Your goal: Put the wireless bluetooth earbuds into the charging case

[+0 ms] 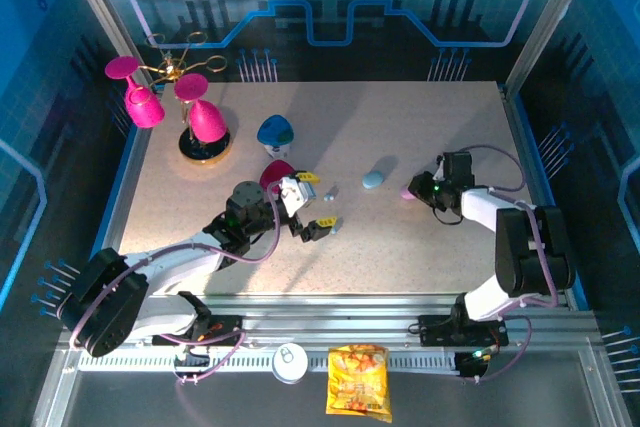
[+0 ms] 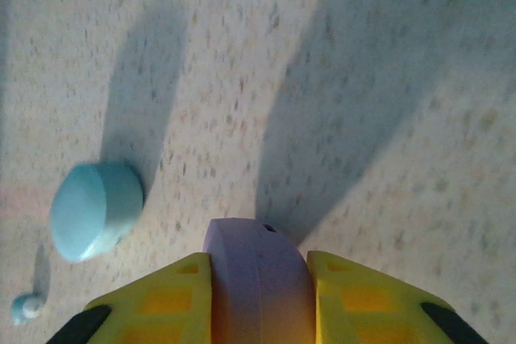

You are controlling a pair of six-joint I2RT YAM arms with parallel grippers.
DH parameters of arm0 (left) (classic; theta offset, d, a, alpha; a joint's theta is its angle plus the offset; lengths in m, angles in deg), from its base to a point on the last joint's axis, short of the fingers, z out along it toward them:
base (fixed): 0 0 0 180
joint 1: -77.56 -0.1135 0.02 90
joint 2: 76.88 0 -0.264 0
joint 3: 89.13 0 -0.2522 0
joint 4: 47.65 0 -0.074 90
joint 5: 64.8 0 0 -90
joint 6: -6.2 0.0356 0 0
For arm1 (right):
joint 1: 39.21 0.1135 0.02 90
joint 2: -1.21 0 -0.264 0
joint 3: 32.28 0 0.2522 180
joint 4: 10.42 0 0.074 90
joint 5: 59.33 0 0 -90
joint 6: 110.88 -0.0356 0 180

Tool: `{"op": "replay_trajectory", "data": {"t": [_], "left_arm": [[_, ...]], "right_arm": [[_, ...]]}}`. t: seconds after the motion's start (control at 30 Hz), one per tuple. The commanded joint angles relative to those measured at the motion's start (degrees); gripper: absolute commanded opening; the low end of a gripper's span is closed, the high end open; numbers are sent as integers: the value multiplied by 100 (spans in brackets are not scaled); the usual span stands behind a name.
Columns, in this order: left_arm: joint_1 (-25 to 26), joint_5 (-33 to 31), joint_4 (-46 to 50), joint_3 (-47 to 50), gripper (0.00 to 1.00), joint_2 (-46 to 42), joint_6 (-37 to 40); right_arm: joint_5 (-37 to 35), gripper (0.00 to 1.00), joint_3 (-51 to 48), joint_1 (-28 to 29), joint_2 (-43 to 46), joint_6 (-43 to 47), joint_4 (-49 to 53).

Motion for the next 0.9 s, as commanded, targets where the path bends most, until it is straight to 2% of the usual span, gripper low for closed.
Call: {"op": "replay_trajectory", "data": {"t": [0.0,0.03,0.13,0.27,0.37,0.47,0.67,0.87], "left_arm": [[48,-87,148,-154,99,-172,86],[46,-139,223,-161,99,-252,72],[48,-308,473,-143,99,-531,20],[39,-562,578,-73,99,-749,-86],[25,-729,657,-79,99,-798,-163],[0,-820,644,-81,99,-807,-165],[-3,-966,594,-48,99,-901,-144],[-6,-1054,629,93,99,-1115,-122]], "right_arm": [[-116,24,-137,-202,-333,54,-120],[-103,28,-149,-239,-315,-10,-142],[-457,52,-12,-227,-55,85,187],[-1148,70,177,-50,445,326,630],[-1779,73,326,390,721,440,905],[-2119,74,503,971,776,442,1031],[-1918,75,976,1914,332,72,964],[-1376,75,1328,2210,-555,-430,431]]}}
